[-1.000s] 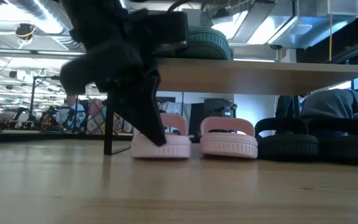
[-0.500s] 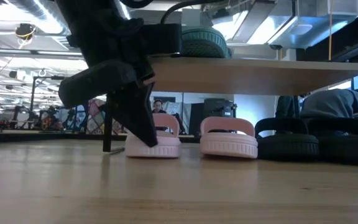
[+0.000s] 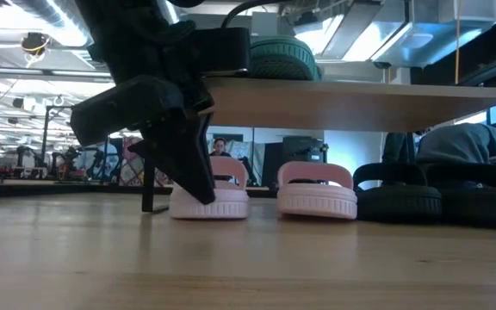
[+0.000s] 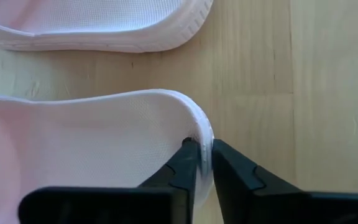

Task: Pick and place slides into the shelf
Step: Put the left pink slipper under the shelf, then move the shelf to the right side of the table

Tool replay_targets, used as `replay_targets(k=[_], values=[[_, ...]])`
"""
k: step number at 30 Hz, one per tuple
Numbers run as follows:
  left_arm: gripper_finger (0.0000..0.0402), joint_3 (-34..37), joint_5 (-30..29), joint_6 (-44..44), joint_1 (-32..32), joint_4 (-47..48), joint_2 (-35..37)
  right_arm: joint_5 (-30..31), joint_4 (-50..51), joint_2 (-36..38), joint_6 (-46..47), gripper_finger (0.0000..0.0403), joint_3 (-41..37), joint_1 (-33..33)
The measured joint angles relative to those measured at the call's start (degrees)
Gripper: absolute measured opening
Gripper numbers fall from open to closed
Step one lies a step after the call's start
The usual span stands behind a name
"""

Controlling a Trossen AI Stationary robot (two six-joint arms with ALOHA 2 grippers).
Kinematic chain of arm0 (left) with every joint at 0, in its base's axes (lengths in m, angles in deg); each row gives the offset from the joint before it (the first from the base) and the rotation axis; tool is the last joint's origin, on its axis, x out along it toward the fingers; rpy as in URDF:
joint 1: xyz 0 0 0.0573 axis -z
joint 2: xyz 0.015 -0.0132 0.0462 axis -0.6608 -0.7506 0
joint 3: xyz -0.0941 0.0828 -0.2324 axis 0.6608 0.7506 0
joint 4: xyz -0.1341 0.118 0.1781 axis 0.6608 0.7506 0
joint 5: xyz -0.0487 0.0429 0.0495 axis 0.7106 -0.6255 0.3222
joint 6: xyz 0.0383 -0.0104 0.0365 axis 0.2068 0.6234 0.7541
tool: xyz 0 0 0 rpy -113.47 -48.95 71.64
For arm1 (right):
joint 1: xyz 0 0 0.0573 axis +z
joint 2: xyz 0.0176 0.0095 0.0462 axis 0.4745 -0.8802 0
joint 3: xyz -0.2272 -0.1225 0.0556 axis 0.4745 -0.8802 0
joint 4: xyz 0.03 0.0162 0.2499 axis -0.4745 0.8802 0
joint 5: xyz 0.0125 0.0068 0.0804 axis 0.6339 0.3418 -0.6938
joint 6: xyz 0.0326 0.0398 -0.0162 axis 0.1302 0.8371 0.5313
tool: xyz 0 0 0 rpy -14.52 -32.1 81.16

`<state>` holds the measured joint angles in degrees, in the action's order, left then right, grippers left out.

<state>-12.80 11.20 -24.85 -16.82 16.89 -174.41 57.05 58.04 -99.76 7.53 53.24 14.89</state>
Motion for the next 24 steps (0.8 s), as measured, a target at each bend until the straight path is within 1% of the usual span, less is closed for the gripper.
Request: replay_targets(k=[5,12,15,19,24], values=[[0.0065,0.0,0.1,-0.3,0.0,-0.1,0.0,0.0,0.0,0.0,0.0,0.0108,0.0,0.0],[0.0134,-2.8,1.2,0.0,0.8,0.4,0.0,0.0,-0.5,0.0,0.0,0.0108,0.0,0.0],[0.0153,-5.0,2.1,-0.1,0.8,1.7,0.0,0.0,-0.6,0.0,0.0,0.0108,0.0,0.0],[0.0161,-7.5,2.8,-0.4,0.9,4.1,0.2,-0.1,-1.4,0.0,-0.1,0.0108,0.0,0.0],[0.0162,-8.0,2.6,-1.4,0.8,7.0,0.3,-0.1,-1.6,0.0,0.0,0.0108,0.0,0.6]])
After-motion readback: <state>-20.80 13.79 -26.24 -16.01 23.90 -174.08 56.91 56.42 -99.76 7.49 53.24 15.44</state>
